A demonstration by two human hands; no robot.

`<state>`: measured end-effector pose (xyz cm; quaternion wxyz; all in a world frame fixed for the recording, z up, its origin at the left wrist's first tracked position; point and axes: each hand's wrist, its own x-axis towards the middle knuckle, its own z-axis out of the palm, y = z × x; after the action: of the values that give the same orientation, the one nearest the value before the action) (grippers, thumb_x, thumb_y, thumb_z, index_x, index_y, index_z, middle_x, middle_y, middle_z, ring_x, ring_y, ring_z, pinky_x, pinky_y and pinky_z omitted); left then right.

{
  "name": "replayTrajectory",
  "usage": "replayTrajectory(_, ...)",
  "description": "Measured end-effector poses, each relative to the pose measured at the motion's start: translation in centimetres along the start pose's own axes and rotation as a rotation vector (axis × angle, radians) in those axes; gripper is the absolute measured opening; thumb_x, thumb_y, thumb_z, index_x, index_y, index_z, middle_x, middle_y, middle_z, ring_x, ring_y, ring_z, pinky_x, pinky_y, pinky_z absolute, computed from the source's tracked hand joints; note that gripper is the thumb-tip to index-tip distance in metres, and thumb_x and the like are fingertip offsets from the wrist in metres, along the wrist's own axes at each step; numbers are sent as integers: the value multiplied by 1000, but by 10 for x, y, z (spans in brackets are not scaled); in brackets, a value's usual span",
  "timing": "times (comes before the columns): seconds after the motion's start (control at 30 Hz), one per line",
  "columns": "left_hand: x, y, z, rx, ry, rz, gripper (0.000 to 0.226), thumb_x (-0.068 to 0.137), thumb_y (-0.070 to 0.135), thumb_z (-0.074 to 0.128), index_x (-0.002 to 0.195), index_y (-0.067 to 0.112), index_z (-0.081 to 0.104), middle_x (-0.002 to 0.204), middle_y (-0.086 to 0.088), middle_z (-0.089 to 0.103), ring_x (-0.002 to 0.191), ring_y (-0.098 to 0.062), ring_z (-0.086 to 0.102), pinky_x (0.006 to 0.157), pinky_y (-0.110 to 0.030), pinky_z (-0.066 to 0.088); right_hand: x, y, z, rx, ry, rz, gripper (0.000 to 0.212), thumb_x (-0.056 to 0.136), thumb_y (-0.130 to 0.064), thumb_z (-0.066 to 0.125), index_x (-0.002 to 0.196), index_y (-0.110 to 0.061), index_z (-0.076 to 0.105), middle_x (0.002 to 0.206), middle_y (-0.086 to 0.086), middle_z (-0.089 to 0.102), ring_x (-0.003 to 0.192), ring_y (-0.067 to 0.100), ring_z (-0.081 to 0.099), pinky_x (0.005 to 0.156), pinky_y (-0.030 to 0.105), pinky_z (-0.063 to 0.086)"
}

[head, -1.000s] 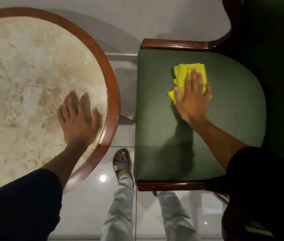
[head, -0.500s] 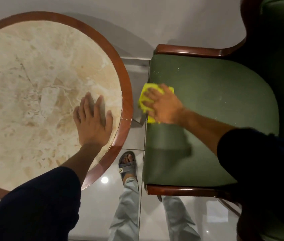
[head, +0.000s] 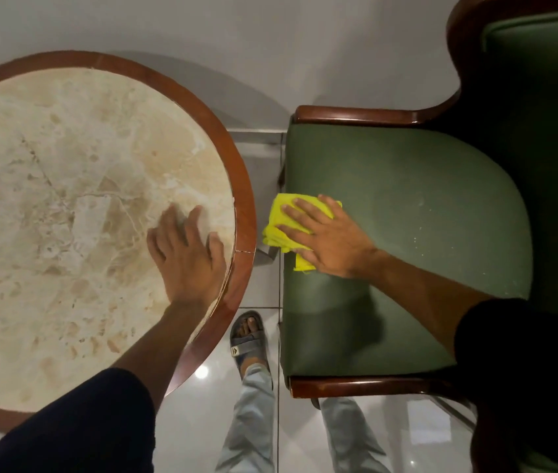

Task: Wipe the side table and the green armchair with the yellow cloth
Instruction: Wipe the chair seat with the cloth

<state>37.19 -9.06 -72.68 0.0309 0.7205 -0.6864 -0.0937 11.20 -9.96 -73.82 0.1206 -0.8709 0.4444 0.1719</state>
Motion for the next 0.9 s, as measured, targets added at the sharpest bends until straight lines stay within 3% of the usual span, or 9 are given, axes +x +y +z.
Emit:
replayTrajectory(0.1, -10, 40, -1, -164, 64, 186, 46, 98, 34, 40, 140, 15, 45, 152, -17, 41, 144, -34, 34, 120, -54, 23, 24, 25, -7, 128, 26, 238, 54, 99, -43, 29, 151, -29, 27, 164, 5, 16, 151, 28, 14, 119, 56, 8)
replayTrajectory(0.23, -30, 85, -2, -248, -58, 363, 44, 99, 36, 38, 140, 20, 45, 156, -11, 39, 149, -27, 29, 122, -44, 20, 26, 66, -14, 395, 184, 769, 56, 101, -45, 23, 151, -22, 28, 164, 6, 16, 152, 25, 12, 120, 54, 8)
replayTrajectory(0.37, -35, 84, 12, -193, -190, 423, 49, 101, 39, 32, 146, 20, 40, 163, -9, 28, 154, -24, 19, 125, -44, 13, -60, 65, 27, 529, 261, 1269, 59, 100, -47, 26, 150, -16, 31, 163, 9, 18, 151, 28, 13, 119, 57, 11)
replayTrajectory(0.47, -21, 70, 24, -137, -272, 357, 58, 102, 43, 24, 155, 20, 21, 168, -7, 9, 156, -22, 3, 127, -44, 4, -94, 30, 42, 563, 279, 1450, 66, 95, -49, 22, 148, -11, 34, 162, 14, 22, 149, 34, 19, 115, 60, 17)
replayTrajectory(0.57, -23, 72, 30, -130, -296, 305, 63, 102, 44, 20, 158, 20, 4, 168, -7, -3, 156, -22, -7, 128, -46, 4, -64, 25, 23, 532, 284, 1299, 61, 98, -46, 24, 148, -12, 35, 162, 13, 21, 150, 33, 17, 116, 60, 14)
replayTrajectory(0.7, -15, 49, 31, -137, -245, 271, 63, 102, 43, 22, 158, 21, 3, 169, -6, -2, 156, -22, -6, 128, -45, 4, 42, 23, -26, 496, 320, 977, 56, 101, -46, 25, 150, -18, 32, 164, 9, 15, 152, 29, 9, 118, 57, 6)
replayTrajectory(0.9, -15, 39, 21, -198, -226, 267, 62, 101, 42, 24, 157, 18, 14, 168, -9, 6, 156, -21, -1, 127, -43, 5, 138, -4, -93, 206, 111, 215, 53, 100, -49, 27, 150, -31, 28, 165, 3, 14, 152, 27, 11, 118, 55, 7)
